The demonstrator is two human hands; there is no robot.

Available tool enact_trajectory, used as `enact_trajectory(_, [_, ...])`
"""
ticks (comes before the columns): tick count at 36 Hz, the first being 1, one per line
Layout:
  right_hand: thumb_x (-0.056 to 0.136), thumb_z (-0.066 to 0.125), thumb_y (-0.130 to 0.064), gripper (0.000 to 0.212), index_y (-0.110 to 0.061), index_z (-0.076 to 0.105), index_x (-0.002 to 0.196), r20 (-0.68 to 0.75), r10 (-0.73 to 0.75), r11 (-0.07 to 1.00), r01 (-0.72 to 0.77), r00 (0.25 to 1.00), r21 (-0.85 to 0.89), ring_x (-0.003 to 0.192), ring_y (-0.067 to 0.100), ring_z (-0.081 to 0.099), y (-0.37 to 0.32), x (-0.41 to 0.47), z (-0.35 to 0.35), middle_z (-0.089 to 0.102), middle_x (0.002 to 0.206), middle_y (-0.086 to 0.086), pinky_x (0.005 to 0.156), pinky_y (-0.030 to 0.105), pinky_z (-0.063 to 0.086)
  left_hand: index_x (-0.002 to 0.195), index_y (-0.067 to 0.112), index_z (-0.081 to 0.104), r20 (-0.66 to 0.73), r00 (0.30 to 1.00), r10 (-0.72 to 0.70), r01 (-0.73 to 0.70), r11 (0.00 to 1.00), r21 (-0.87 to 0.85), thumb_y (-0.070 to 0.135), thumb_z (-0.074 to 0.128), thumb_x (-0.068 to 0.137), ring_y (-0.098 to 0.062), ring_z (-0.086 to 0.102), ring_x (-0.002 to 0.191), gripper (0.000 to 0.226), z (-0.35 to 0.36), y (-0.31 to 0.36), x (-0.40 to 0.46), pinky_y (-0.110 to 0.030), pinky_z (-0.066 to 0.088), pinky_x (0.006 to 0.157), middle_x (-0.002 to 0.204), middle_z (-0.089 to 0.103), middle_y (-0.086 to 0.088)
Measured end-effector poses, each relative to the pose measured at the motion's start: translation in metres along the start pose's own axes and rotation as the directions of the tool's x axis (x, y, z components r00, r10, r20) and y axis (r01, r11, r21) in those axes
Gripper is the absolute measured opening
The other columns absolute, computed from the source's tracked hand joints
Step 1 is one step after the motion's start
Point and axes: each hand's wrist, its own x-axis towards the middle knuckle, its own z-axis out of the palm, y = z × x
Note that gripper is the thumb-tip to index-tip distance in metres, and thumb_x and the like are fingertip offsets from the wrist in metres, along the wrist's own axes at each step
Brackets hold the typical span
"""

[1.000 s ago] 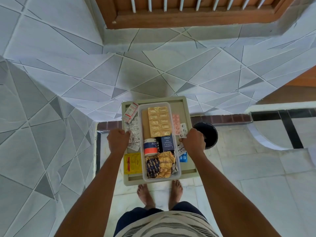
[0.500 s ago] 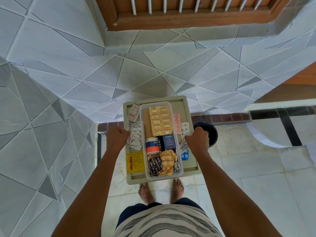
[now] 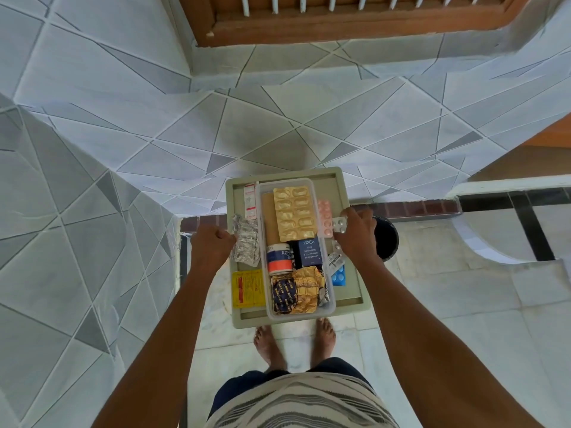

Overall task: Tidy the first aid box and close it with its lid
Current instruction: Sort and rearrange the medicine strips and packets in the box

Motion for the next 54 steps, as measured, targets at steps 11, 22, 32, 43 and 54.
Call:
enact_trajectory(11, [0.082,0.071,0.001,0.040,-0.016,0.042,0.103,-0.065,-0.063,0.998,0.062,0.996,-0.023,0.080,0.034,0.067,-0.014,0.004,-0.011,0.066,0.093,0.012,0.064,0.048,0.060,0.073,-0.002,0.068,0.017,0.999,-0.027,0.027,0.999,-0.026,0.020,0.074,0.086,-0.018,0.060,0.061,0.026,-0.004,-0.007,0.001,-0.015,0.036,0.056,0.072,0.069,-0.019])
enact_trajectory(22, [0.090,0.067,-0.005,0.025,-0.013,0.048,0.103,-0.259,-0.220,0.975,0.219,0.940,-0.033,0.080,0.032,0.069,-0.025,-0.028,-0.040,0.066,0.098,0.012,0.060,0.045,0.061,0.061,0.001,0.065,-0.001,0.999,0.042,-0.042,0.999,-0.023,0.018,0.077,0.085,-0.018,0.054,0.053,0.032,-0.023,-0.017,-0.018,-0.018,0.037,0.054,0.063,0.066,-0.019])
enact_trajectory(32, [0.092,0.067,-0.006,0.021,-0.014,0.066,0.111,-0.237,-0.421,0.852,0.472,0.875,0.228,0.082,0.011,0.070,-0.050,-0.089,-0.048,0.073,0.102,-0.001,0.073,0.011,0.051,0.067,0.016,0.070,-0.036,0.999,-0.001,-0.005,0.988,-0.153,0.022,0.081,0.081,-0.032,0.070,0.082,0.020,-0.040,-0.030,-0.036,-0.049,0.058,0.083,0.073,0.070,-0.001])
enact_trajectory(43, [0.080,0.078,-0.016,0.036,-0.021,0.066,0.114,0.498,-0.599,0.748,0.661,0.627,0.067,0.099,0.018,0.066,-0.067,-0.110,-0.011,0.071,0.107,0.000,0.084,0.034,0.054,0.067,0.022,0.066,-0.071,0.995,0.063,-0.078,0.968,-0.238,0.020,0.078,0.086,-0.023,0.070,0.074,0.022,-0.034,-0.019,-0.063,-0.046,0.060,0.080,0.070,0.069,0.001])
enact_trajectory(54, [0.080,0.075,-0.008,0.042,-0.013,0.071,0.122,0.497,-0.569,0.761,0.648,0.655,0.017,0.112,0.022,0.062,-0.040,-0.111,-0.011,0.068,0.124,0.004,0.096,0.036,0.050,0.074,0.020,0.066,-0.004,0.996,0.091,-0.089,0.959,-0.270,0.018,0.078,0.085,-0.014,0.071,0.082,0.016,-0.006,-0.003,-0.072,-0.025,0.054,0.071,0.085,0.074,0.001])
